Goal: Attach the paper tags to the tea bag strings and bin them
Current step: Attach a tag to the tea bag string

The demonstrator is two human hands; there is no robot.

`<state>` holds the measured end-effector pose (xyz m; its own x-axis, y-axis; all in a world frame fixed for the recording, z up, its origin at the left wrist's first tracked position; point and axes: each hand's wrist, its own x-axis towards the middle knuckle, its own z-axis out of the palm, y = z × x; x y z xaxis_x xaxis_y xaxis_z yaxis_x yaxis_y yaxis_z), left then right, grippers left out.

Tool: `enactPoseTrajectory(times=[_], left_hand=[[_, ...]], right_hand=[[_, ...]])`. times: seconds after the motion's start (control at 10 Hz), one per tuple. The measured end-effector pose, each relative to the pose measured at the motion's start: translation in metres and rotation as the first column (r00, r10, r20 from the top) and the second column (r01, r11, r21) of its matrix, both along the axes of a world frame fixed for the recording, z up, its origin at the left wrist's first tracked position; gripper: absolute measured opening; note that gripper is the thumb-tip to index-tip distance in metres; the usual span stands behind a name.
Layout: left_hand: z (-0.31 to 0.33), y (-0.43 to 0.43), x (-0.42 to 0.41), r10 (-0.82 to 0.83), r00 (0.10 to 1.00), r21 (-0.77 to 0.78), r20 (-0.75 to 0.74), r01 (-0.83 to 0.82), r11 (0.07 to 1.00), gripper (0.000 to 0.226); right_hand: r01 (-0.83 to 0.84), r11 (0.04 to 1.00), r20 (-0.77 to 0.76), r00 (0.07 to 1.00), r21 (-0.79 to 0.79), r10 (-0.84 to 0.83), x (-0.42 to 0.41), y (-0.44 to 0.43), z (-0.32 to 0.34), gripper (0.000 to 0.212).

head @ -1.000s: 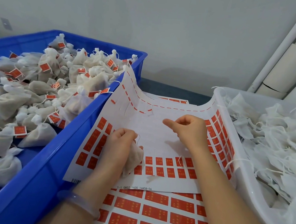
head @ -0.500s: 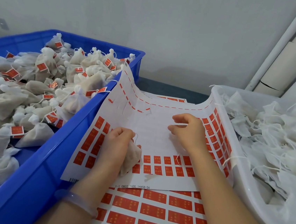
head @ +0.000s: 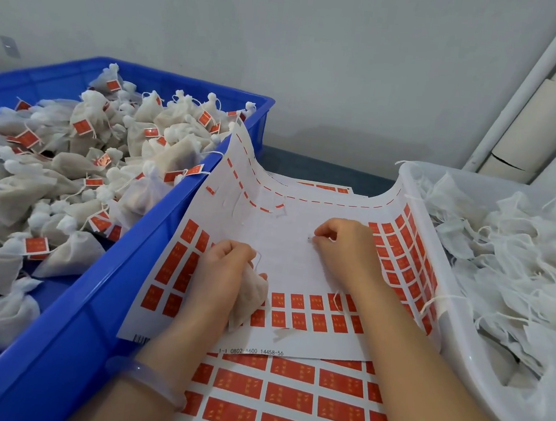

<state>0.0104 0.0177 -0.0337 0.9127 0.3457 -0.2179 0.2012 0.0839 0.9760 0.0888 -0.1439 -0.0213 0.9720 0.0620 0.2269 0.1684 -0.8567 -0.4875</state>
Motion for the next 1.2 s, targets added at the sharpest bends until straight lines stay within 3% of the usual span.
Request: enactPoseTrajectory(times=[0.1, 0.2, 0.3, 0.4, 0.5, 0.6, 0.7, 0.8, 0.9, 1.0, 1.1, 1.2], left_hand=[[0.002, -0.001, -0.002, 0.024, 0.998, 0.059, -0.058, -0.021, 0.998, 0.018], [0.004, -0.002, -0.008, 0.011, 0.997, -0.069, 0.073, -0.006, 0.998, 0.020], [0.006, -0.003, -0.009, 0.009, 0.997, -0.076, 0.080, -0.003, 0.997, 0.020], [0.009, -0.003, -0.010, -0.003, 0.997, -0.029, 0.073, 0.005, 1.000, 0.020], [0.015, -0.004, -0.012, 0.020, 0.997, -0.017, 0.075, -0.019, 1.000, 0.021], [0.018, -0.005, -0.015, 0.034, 0.997, -0.033, 0.071, -0.032, 0.999, 0.021], [0.017, -0.003, -0.016, 0.019, 0.999, -0.040, 0.048, -0.017, 0.999, 0.017], [0.016, -0.007, -0.006, 0.022, 0.998, -0.127, -0.061, -0.030, 0.991, 0.015], [0.028, -0.005, 0.011, 0.008, 0.921, -0.008, -0.390, -0.012, 1.000, 0.040], [0.033, 0.003, 0.002, -0.111, 0.923, -0.151, -0.367, 0.058, 0.987, 0.038], [0.033, 0.004, -0.002, -0.143, 0.916, -0.165, -0.374, 0.085, 0.983, 0.032], [0.029, 0.003, -0.001, -0.132, 0.924, -0.194, -0.359, 0.064, 0.979, 0.040]], right_hand=[[-0.039, 0.983, 0.001, 0.999, -0.180, 0.040, 0.001, 0.006, -0.002, 0.024], [-0.129, 0.931, -0.012, 0.991, -0.341, 0.133, -0.006, 0.007, -0.005, 0.032], [-0.207, 0.866, -0.043, 0.977, -0.455, 0.211, -0.015, 0.004, -0.005, 0.043], [-0.232, 0.854, -0.072, 0.972, -0.465, 0.224, -0.020, 0.000, -0.004, 0.041], [-0.200, 0.918, -0.088, 0.980, -0.342, 0.180, -0.022, -0.006, -0.001, 0.027], [-0.092, 0.987, -0.088, 0.993, -0.133, 0.081, -0.026, -0.010, 0.004, 0.026], [-0.035, 0.999, 0.049, 0.998, -0.040, 0.037, -0.032, -0.011, 0.009, 0.021], [-0.206, 0.978, -0.055, 0.977, 0.047, 0.208, -0.050, -0.005, 0.014, 0.021], [-0.373, 0.927, -0.227, 0.900, 0.037, 0.372, -0.071, 0.009, 0.008, 0.025], [-0.389, 0.920, -0.233, 0.899, -0.039, 0.370, -0.082, 0.016, 0.000, 0.026], [-0.389, 0.920, -0.246, 0.897, -0.050, 0.366, -0.085, 0.016, -0.003, 0.026], [-0.401, 0.916, -0.259, 0.887, -0.018, 0.383, -0.087, 0.015, -0.004, 0.017]])
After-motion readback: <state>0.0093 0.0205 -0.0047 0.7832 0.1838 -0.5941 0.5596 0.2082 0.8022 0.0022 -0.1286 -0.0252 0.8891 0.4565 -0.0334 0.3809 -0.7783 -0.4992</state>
